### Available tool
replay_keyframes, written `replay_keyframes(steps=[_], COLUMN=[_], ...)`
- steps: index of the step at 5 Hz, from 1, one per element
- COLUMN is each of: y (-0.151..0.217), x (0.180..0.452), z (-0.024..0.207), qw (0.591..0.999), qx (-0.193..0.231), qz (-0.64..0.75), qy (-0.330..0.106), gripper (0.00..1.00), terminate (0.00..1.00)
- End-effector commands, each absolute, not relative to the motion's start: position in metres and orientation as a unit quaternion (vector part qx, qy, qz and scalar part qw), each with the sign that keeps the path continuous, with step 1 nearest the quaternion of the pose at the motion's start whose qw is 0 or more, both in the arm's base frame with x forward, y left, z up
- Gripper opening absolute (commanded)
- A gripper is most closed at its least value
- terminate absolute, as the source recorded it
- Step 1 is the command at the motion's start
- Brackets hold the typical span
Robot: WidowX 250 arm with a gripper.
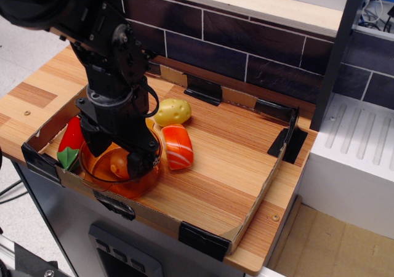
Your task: Take carrot out of pot
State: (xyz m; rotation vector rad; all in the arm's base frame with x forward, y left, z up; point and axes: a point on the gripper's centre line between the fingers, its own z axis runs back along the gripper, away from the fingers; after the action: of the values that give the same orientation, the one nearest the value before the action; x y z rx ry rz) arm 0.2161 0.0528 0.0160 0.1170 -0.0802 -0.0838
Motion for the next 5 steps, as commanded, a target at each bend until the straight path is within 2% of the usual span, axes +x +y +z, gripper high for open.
replay_keyframes(steps=[1,2,3,4,5], y=[0.06,0.062,0.063,0.057,0.032], x=[0.223,0.223,0.227,0.24,0.266], z=[0.02,0.032,0.07,0.107,0.112], qw=[0.997,0.996,0.995,0.99,0.991], qx=[0.059,0.06,0.051,0.034,0.023], qz=[-0.039,-0.03,-0.004,0.037,0.054], qy=[-0.044,-0.056,-0.086,-0.134,-0.118], gripper=[0.0,0.0,0.0,0.0,0.0], terminate=[0.0,0.0,0.0,0.0,0.0])
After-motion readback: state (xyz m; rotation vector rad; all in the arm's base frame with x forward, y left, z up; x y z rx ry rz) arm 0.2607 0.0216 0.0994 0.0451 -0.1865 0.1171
